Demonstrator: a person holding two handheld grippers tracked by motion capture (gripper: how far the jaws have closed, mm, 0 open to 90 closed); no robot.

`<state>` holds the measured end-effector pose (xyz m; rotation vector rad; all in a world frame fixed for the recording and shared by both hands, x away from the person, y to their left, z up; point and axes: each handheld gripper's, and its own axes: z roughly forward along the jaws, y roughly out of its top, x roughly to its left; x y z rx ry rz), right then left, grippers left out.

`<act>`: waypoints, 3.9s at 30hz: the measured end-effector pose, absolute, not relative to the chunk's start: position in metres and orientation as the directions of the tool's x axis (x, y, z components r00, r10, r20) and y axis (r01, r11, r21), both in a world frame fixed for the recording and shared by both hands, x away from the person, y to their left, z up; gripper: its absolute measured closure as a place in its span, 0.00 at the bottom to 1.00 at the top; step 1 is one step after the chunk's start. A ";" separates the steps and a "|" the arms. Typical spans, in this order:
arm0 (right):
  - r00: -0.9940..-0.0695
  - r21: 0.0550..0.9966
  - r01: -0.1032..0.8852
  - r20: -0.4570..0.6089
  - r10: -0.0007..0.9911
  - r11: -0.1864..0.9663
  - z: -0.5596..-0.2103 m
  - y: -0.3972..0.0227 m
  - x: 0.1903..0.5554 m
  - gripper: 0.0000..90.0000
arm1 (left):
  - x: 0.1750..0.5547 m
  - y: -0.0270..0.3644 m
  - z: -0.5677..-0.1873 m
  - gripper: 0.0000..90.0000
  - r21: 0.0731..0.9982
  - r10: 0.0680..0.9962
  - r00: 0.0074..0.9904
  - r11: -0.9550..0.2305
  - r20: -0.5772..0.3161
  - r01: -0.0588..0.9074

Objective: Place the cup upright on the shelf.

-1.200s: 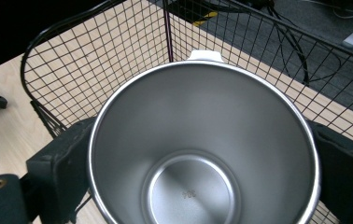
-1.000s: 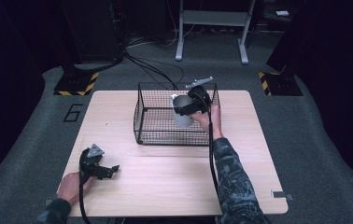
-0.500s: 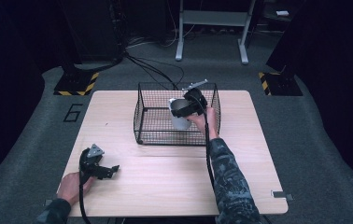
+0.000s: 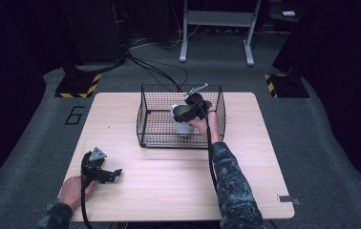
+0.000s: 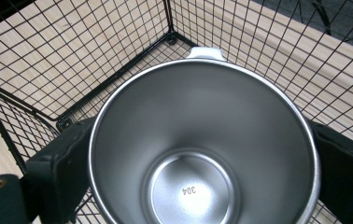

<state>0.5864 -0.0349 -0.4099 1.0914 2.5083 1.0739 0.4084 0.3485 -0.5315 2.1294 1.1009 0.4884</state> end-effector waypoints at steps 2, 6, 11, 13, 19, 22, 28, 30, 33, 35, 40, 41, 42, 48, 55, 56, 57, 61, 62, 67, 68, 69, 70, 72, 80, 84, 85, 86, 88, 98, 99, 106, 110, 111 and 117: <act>-0.708 0.688 0.556 0.097 0.699 0.467 -0.412 -0.034 0.587 0.06 | 0.408 0.348 -0.531 0.00 0.716 0.820 0.571 -0.410 0.019 0.565; -0.707 0.677 0.565 0.102 0.700 0.472 -0.415 -0.033 0.590 0.06 | 0.408 0.348 -0.531 0.00 0.717 0.821 0.571 -0.409 0.019 0.565; -0.699 0.660 0.581 0.104 0.708 0.477 -0.418 -0.033 0.592 0.06 | 0.408 0.349 -0.531 0.00 0.716 0.820 0.572 -0.410 0.019 0.565; -0.699 0.657 0.583 0.105 0.708 0.478 -0.418 -0.033 0.592 0.06 | 0.408 0.349 -0.531 0.00 0.717 0.820 0.572 -0.410 0.019 0.564; -0.698 0.644 0.591 0.106 0.708 0.486 -0.420 -0.033 0.594 0.06 | 0.408 0.349 -0.531 0.00 0.716 0.820 0.572 -0.410 0.019 0.565; -0.693 0.633 0.601 0.109 0.712 0.488 -0.421 -0.032 0.594 0.06 | 0.408 0.349 -0.531 0.00 0.716 0.820 0.572 -0.410 0.019 0.564; -0.694 0.626 0.603 0.106 0.712 0.495 -0.422 -0.030 0.594 0.06 | 0.408 0.349 -0.531 0.00 0.716 0.820 0.572 -0.410 0.020 0.564; -0.691 0.613 0.610 0.102 0.715 0.502 -0.422 -0.029 0.594 0.06 | 0.408 0.348 -0.531 0.00 0.716 0.820 0.571 -0.410 0.019 0.565; -0.693 0.612 0.610 0.102 0.714 0.504 -0.422 -0.029 0.594 0.06 | 0.408 0.349 -0.531 0.00 0.716 0.821 0.571 -0.411 0.021 0.564; -0.693 0.610 0.610 0.100 0.713 0.507 -0.422 -0.029 0.594 0.06 | 0.408 0.349 -0.531 0.00 0.716 0.820 0.571 -0.411 0.021 0.564; -0.700 0.599 0.610 0.102 0.707 0.518 -0.422 -0.030 0.594 0.06 | 0.408 0.349 -0.531 0.00 0.716 0.821 0.571 -0.411 0.021 0.564; -0.696 0.597 0.616 0.107 0.710 0.514 -0.422 -0.030 0.593 0.06 | 0.408 0.349 -0.531 0.00 0.716 0.820 0.571 -0.410 0.019 0.565; -0.697 0.595 0.616 0.106 0.710 0.516 -0.422 -0.030 0.593 0.06 | 0.408 0.349 -0.531 0.00 0.716 0.820 0.571 -0.411 0.021 0.564; -0.697 0.593 0.624 0.126 0.706 0.510 -0.421 -0.030 0.589 0.04 | 0.409 0.349 -0.531 0.00 0.716 0.819 0.574 -0.411 0.019 0.564; -0.708 0.618 0.600 0.115 0.697 0.508 -0.413 -0.030 0.584 0.00 | 0.409 0.349 -0.531 0.00 0.714 0.819 0.574 -0.412 0.018 0.565; -0.706 0.619 0.600 0.111 0.700 0.507 -0.411 -0.031 0.583 0.00 | 0.409 0.349 -0.531 0.00 0.714 0.819 0.574 -0.412 0.018 0.566; -0.704 0.628 0.596 0.109 0.702 0.500 -0.408 -0.033 0.581 0.00 | 0.409 0.349 -0.531 0.00 0.714 0.819 0.574 -0.413 0.018 0.566; -0.706 0.639 0.588 0.106 0.700 0.496 -0.404 -0.036 0.579 0.00 | 0.409 0.349 -0.531 0.00 0.714 0.819 0.574 -0.413 0.018 0.566; -0.705 0.645 0.587 0.109 0.701 0.489 -0.402 -0.037 0.577 0.00 | 0.409 0.349 -0.531 0.00 0.714 0.819 0.574 -0.413 0.018 0.566; -0.712 0.659 0.571 0.100 0.695 0.490 -0.392 -0.042 0.568 0.00 | 0.409 0.349 -0.531 0.00 0.714 0.819 0.574 -0.413 0.018 0.565; -0.716 0.667 0.562 0.098 0.691 0.488 -0.389 -0.043 0.566 0.00 | 0.409 0.349 -0.531 0.00 0.714 0.819 0.574 -0.412 0.018 0.565; -0.718 0.674 0.557 0.097 0.689 0.486 -0.386 -0.043 0.563 0.00 | 0.409 0.349 -0.531 0.00 0.715 0.819 0.574 -0.412 0.018 0.565; -0.721 0.677 0.552 0.095 0.687 0.486 -0.383 -0.045 0.560 0.00 | 0.409 0.349 -0.531 0.00 0.714 0.819 0.574 -0.412 0.018 0.565; -0.722 0.692 0.542 0.093 0.686 0.477 -0.377 -0.046 0.554 0.00 | 0.409 0.349 -0.531 0.00 0.714 0.819 0.574 -0.412 0.018 0.566; -0.748 0.724 0.490 0.065 0.660 0.485 -0.364 -0.053 0.531 0.00 | 0.409 0.349 -0.531 0.00 0.714 0.819 0.574 -0.413 0.018 0.566; -0.756 0.738 0.469 0.051 0.653 0.485 -0.360 -0.059 0.516 0.00 | 0.409 0.349 -0.531 0.00 0.714 0.819 0.574 -0.412 0.018 0.566; -0.758 0.744 0.461 0.045 0.651 0.485 -0.359 -0.063 0.508 0.00 | 0.409 0.349 -0.531 0.00 0.714 0.819 0.574 -0.412 0.018 0.566; -0.758 0.744 0.461 0.045 0.651 0.485 -0.359 -0.063 0.508 0.00 | 0.409 0.349 -0.531 0.00 0.714 0.819 0.574 -0.412 0.018 0.566; -0.762 0.753 0.445 0.034 0.647 0.485 -0.359 -0.068 0.499 0.00 | 0.409 0.349 -0.531 0.00 0.714 0.819 0.574 -0.413 0.018 0.566; -0.728 0.777 0.436 0.008 0.685 0.454 -0.367 -0.117 0.448 0.00 | 0.409 0.348 -0.532 0.00 0.720 0.824 0.567 -0.400 0.012 0.567; -0.723 0.781 0.433 0.002 0.691 0.450 -0.369 -0.123 0.444 0.00 | 0.409 0.348 -0.531 0.00 0.720 0.823 0.567 -0.401 0.012 0.567; -0.671 0.783 0.470 0.017 0.741 0.408 -0.389 -0.159 0.424 0.00 | 0.409 0.348 -0.531 0.00 0.720 0.823 0.567 -0.401 0.012 0.567; -0.624 0.779 0.509 0.041 0.780 0.366 -0.410 -0.185 0.412 0.00 | 0.409 0.348 -0.531 0.00 0.719 0.823 0.568 -0.402 0.012 0.567; -0.616 0.775 0.518 0.045 0.787 0.361 -0.414 -0.189 0.411 0.00 | 0.409 0.348 -0.531 0.00 0.720 0.823 0.568 -0.401 0.012 0.567; -0.539 0.756 0.574 0.057 0.841 0.316 -0.452 -0.221 0.397 0.00 | 0.409 0.348 -0.531 0.00 0.720 0.824 0.567 -0.401 0.012 0.567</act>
